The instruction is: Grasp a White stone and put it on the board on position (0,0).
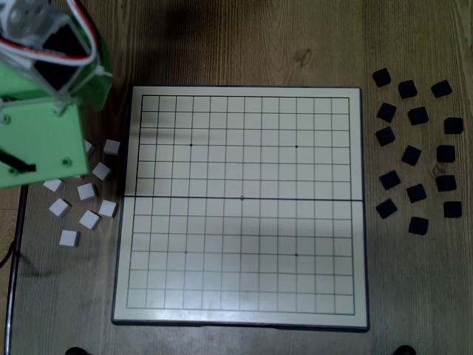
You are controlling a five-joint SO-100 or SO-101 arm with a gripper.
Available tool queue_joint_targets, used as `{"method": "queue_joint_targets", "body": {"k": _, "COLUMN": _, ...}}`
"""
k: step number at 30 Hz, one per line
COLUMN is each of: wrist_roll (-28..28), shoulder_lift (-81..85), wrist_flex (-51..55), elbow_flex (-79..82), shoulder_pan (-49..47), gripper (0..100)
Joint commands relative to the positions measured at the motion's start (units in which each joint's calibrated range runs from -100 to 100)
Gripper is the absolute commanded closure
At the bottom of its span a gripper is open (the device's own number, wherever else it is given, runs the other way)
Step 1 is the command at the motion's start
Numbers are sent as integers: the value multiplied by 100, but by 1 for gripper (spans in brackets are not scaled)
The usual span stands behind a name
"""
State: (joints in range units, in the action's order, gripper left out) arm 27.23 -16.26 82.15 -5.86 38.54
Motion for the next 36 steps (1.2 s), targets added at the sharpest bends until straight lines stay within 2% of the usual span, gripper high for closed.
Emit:
{"method": "queue_joint_targets", "body": {"k": 1, "wrist_roll": -20, "shoulder_lift": 155, "wrist_flex": -50, "elbow_flex": -390, "shoulder_pan": 10, "gripper": 93}}
{"method": "queue_joint_targets", "body": {"k": 24, "wrist_roll": -708, "shoulder_lift": -74, "wrist_flex": -489, "elbow_flex": -197, "shoulder_pan": 10, "gripper": 93}}
{"method": "queue_joint_targets", "body": {"k": 36, "wrist_roll": -1158, "shoulder_lift": -481, "wrist_flex": -778, "elbow_flex": -197, "shoulder_pan": 28, "gripper": 90}}
